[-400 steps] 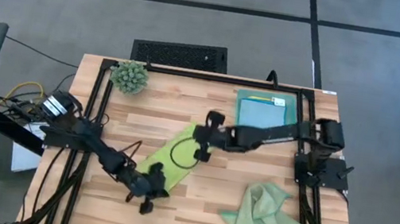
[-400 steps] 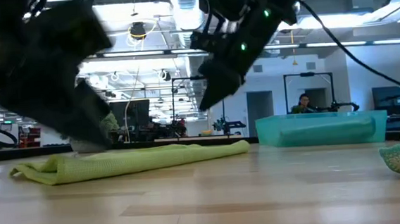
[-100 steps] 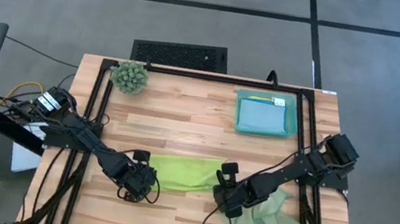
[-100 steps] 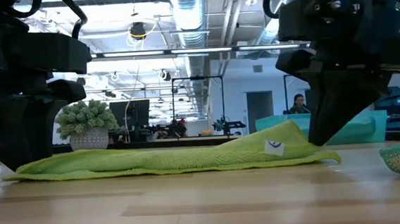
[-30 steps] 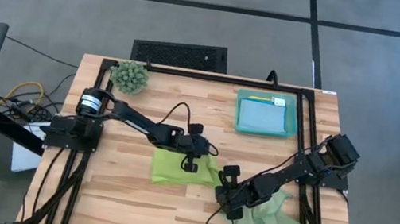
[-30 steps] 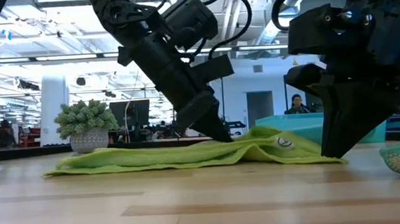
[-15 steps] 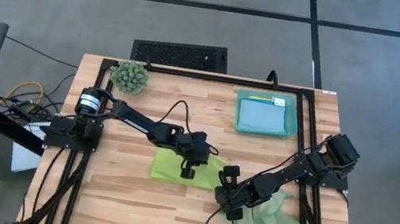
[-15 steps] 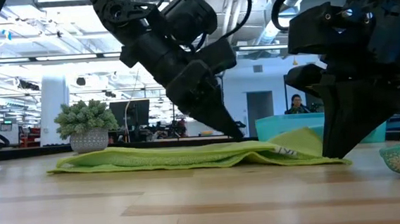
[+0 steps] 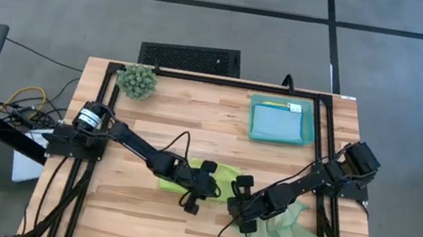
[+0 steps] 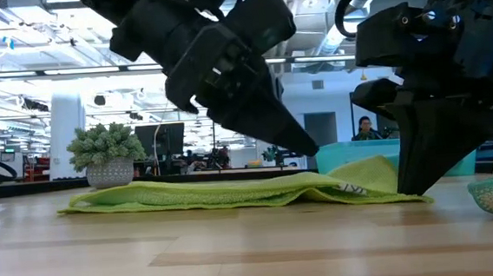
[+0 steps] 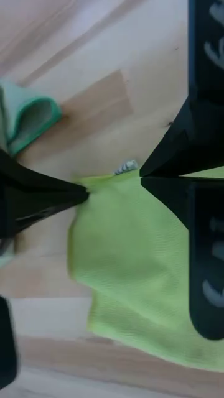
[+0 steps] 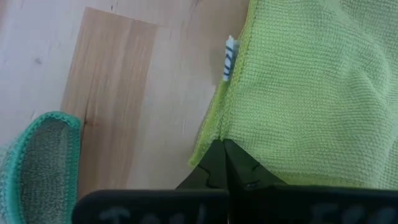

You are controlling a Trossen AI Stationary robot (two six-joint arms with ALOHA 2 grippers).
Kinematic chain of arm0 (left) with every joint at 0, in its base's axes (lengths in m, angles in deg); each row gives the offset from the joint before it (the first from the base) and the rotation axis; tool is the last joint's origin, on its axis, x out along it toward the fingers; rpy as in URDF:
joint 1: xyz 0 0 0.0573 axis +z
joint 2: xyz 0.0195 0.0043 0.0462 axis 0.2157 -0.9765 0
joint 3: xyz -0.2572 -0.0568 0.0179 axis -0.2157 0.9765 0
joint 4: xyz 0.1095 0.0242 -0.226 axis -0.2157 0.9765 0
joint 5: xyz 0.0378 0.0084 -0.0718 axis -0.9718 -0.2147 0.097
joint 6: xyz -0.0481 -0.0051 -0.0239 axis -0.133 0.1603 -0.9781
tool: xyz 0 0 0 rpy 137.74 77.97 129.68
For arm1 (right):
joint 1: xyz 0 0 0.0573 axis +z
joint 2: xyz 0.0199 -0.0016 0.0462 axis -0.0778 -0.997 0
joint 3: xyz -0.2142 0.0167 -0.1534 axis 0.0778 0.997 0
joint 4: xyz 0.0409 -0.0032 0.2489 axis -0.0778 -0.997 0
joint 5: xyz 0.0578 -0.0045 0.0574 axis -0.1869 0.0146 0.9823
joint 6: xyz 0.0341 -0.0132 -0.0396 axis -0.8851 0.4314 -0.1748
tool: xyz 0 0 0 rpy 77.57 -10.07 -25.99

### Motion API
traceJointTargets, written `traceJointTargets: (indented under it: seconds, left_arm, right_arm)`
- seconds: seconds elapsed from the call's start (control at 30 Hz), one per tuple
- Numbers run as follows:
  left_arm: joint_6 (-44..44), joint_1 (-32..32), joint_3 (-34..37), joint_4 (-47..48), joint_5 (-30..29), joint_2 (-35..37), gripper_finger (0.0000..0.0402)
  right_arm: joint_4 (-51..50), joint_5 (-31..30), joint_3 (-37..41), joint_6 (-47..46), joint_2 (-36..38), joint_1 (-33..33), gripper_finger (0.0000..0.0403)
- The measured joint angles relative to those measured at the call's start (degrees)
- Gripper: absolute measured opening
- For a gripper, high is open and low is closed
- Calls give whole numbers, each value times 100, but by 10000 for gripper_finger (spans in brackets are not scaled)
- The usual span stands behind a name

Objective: Fold microfiber towels
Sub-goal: Fold the green microfiber cloth

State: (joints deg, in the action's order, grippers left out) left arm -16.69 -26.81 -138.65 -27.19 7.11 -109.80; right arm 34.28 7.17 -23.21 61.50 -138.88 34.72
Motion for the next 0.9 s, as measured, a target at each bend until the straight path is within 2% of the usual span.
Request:
traceJointTargets:
  seconds: [0.17,0.37,0.5,0.6,0.73,0.9]
  left_arm:
    - [-167,-26,0,217,16,0,0]
    - [-366,-50,0,1092,-11,0,0]
    - [-421,-105,77,1191,-307,0,0]
    - [-543,-104,83,1256,-581,4,0]
    - [-515,-98,83,1247,-626,4,0]
    - [-508,-131,83,1203,-453,4,0]
  right_arm:
    - [-139,93,-107,-196,-15,0,5]
    - [-198,686,-333,-655,-24,37,6]
    - [-164,754,-354,-744,-24,83,7]
    - [-118,766,-378,-748,-24,85,24]
    - [-219,665,-543,-765,-22,65,62]
    - [-1242,661,-992,-807,-13,9,107]
